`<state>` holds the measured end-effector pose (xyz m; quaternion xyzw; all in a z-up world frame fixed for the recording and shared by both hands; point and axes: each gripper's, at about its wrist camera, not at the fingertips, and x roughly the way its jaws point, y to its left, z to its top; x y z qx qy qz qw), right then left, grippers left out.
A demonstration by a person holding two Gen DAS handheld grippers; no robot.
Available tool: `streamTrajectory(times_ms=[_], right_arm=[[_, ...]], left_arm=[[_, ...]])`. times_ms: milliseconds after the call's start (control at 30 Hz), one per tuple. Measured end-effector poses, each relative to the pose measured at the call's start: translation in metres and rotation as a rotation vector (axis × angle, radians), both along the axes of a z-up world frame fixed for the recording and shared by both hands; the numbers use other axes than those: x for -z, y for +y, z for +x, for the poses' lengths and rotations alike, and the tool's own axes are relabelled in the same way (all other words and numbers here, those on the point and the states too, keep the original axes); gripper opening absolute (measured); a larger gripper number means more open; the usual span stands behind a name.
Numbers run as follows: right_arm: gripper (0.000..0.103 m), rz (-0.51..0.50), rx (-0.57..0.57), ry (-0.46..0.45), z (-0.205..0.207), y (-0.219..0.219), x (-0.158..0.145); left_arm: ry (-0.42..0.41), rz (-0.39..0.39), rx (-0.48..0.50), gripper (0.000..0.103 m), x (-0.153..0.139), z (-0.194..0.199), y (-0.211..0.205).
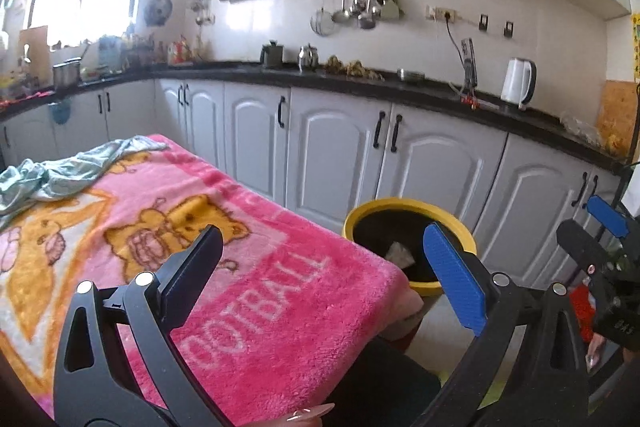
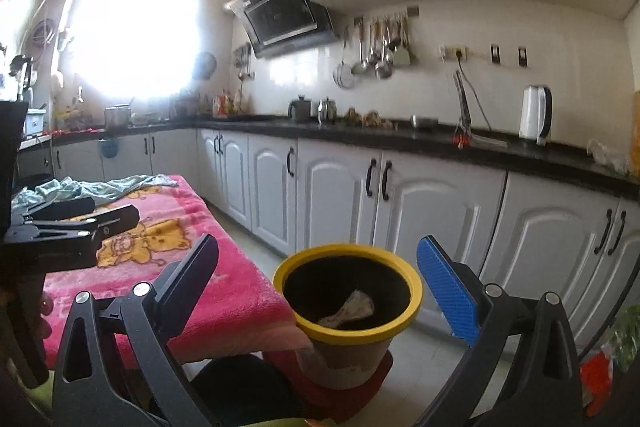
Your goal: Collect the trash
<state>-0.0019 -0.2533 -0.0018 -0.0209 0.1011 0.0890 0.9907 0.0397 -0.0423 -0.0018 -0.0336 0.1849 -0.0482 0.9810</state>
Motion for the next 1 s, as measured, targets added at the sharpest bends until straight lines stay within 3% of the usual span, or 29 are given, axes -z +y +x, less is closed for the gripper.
streamTrajectory(times_ms=[200, 1000], right_arm=[[0.097, 0.064, 0.009, -0.004, 0.0021, -0.0009, 0.0011], [0.097, 0.041, 0.027, 0.006, 0.0036, 0.0048, 0.0062]], left_arm=[[-0.023, -0.018, -0.011, 0.092, 0.0003, -0.0022, 0.0045], [-0.022, -0.017, -0.014, 0.092, 0.0018, -0.0014, 0.0008]])
